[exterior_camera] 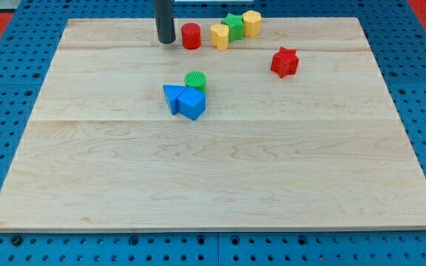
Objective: Point at the blue cube
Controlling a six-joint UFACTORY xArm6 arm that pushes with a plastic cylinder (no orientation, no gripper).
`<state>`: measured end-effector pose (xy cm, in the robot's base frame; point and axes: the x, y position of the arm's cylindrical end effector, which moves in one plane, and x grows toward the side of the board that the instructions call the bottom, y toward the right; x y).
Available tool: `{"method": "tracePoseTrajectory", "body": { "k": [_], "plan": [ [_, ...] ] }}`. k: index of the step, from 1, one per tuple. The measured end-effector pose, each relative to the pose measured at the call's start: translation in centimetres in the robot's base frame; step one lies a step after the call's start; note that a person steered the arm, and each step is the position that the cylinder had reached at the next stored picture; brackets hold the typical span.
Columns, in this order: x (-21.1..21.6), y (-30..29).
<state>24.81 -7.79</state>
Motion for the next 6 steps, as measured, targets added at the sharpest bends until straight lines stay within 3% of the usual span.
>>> {"method": "tracePoseTrajectory", "body": {
  "k": [2, 3, 5, 6],
  "plan": [
    [0.6, 3.6],
    [5.2, 6.0],
    [18.7, 9.9],
    [20.7, 5.5]
  ]
}}
